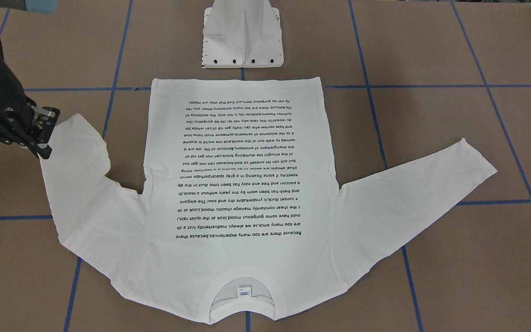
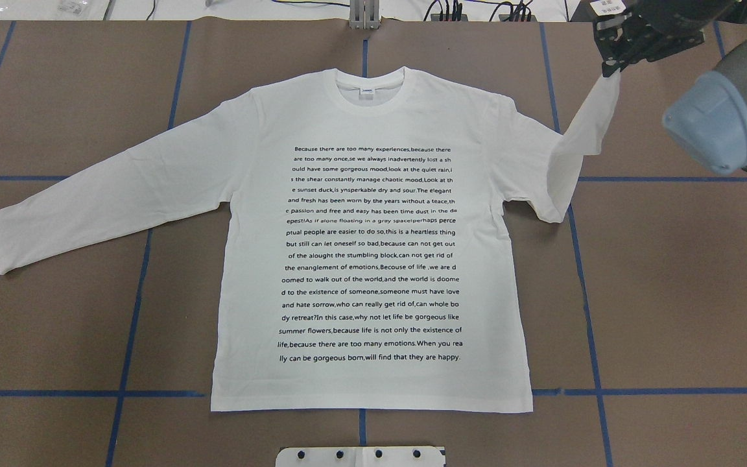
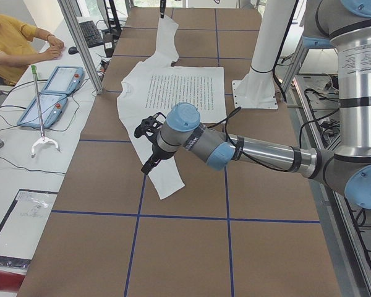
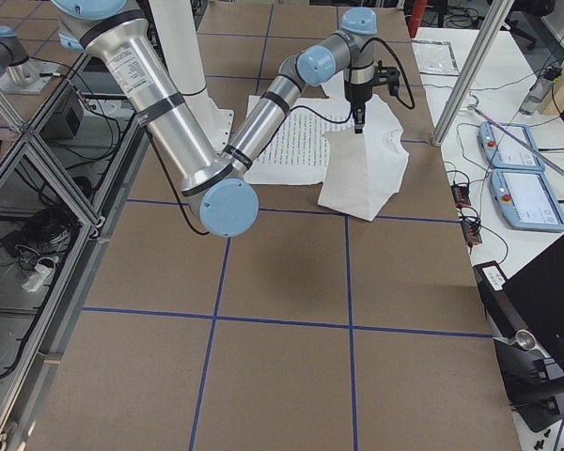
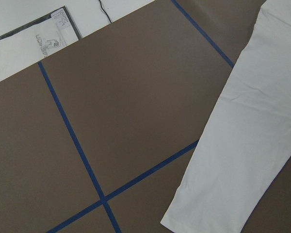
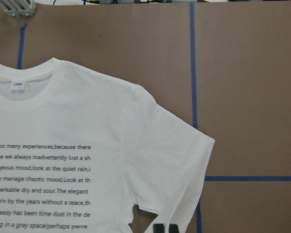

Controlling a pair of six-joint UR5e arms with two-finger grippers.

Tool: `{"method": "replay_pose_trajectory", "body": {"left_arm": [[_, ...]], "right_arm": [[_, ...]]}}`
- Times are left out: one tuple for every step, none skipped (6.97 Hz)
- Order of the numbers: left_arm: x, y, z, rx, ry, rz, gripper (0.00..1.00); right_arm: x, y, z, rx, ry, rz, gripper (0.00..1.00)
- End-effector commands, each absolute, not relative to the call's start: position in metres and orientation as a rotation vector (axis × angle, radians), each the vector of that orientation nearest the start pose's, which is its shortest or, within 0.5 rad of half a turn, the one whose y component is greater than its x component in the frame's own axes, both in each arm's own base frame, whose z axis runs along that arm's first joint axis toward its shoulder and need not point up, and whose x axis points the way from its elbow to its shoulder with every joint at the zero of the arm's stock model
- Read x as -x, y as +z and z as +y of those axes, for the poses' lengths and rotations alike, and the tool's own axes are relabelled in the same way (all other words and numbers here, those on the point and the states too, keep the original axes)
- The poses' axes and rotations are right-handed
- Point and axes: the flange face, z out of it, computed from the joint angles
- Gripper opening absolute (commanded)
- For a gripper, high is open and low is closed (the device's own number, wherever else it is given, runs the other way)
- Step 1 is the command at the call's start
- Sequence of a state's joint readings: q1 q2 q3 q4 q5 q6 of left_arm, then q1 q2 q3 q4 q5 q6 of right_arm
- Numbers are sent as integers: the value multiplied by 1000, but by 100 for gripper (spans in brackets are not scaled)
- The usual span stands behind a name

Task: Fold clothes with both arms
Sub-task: 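Lift the sleeve with the right gripper and fold it across the shirt body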

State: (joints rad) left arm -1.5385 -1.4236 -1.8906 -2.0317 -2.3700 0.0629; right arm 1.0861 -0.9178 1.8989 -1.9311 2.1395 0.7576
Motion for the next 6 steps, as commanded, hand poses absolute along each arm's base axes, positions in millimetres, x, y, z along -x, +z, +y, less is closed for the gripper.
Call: {"method": "replay_pose_trajectory", "body": {"left_arm": [[48,515,-448,-606,338,765,100],[48,518,-448,-601,336,765,100],[47,524,-449,-591,331,767,100],[47,528,-450,-583,328,767,100],[47,530,-450,-580,326,768,100],[47,531,-449,-578,325,768,100]], "right_arm": [[291,87,-608,-144,142,-817,0],[336,39,-621,-127,164,-811,0],[395,16,-630,-125,179,-844,0],[468,18,-626,-193,221,-857,0],[531,21,-616,-219,223,-876,0],[566,17,-595,-247,246,-862,0]]}}
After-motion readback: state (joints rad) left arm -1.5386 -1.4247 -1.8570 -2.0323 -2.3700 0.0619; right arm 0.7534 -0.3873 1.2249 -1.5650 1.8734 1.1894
